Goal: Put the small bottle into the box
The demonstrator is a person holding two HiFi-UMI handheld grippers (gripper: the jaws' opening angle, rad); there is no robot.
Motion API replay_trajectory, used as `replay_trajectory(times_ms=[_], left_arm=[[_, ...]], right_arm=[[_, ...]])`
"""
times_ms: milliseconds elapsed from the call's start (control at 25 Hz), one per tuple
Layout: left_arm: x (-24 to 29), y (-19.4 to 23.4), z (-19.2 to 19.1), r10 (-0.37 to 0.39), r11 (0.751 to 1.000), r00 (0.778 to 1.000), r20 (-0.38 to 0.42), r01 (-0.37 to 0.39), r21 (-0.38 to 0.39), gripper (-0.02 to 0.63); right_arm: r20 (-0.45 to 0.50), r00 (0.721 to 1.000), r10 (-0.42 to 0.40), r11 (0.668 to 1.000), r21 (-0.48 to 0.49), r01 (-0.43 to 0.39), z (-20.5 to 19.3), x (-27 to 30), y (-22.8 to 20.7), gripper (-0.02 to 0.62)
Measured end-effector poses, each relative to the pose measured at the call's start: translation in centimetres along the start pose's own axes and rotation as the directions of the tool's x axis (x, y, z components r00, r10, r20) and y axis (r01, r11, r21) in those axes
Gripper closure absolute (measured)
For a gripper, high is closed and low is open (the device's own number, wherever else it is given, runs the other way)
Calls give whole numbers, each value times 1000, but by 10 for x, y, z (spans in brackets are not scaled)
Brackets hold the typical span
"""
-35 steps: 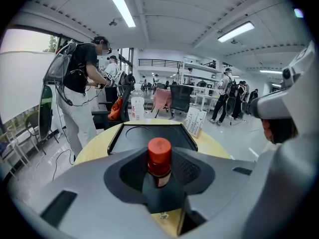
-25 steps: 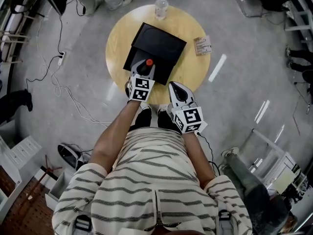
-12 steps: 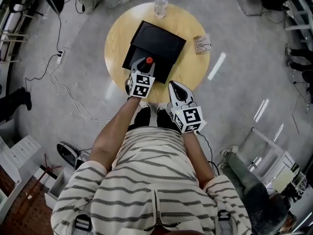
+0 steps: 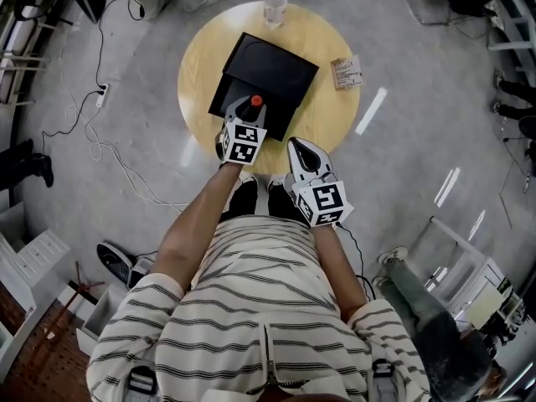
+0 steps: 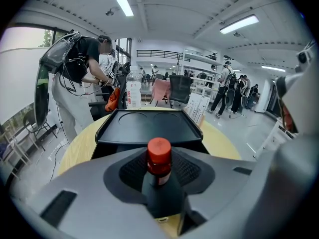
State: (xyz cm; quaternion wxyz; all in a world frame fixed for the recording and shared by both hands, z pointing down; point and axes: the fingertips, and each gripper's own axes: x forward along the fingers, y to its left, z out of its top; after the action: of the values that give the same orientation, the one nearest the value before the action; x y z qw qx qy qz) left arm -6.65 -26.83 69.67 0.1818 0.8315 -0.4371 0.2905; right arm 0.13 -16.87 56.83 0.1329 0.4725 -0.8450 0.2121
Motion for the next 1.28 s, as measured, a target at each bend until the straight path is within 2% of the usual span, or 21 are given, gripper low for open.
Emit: replay_trajectory(times_ms=[680,1280], left_arm=[[-2,-3,-6,4,1000,1000,-18,-4,-1,452],[-15,-10,2,6,1000,1000,2,-6,2,440]], right_arm=[[4,1000,5,1000,-1,-5,0,0,1,581],[21,1000,0,1000,-5,0,4,-14,5,581]])
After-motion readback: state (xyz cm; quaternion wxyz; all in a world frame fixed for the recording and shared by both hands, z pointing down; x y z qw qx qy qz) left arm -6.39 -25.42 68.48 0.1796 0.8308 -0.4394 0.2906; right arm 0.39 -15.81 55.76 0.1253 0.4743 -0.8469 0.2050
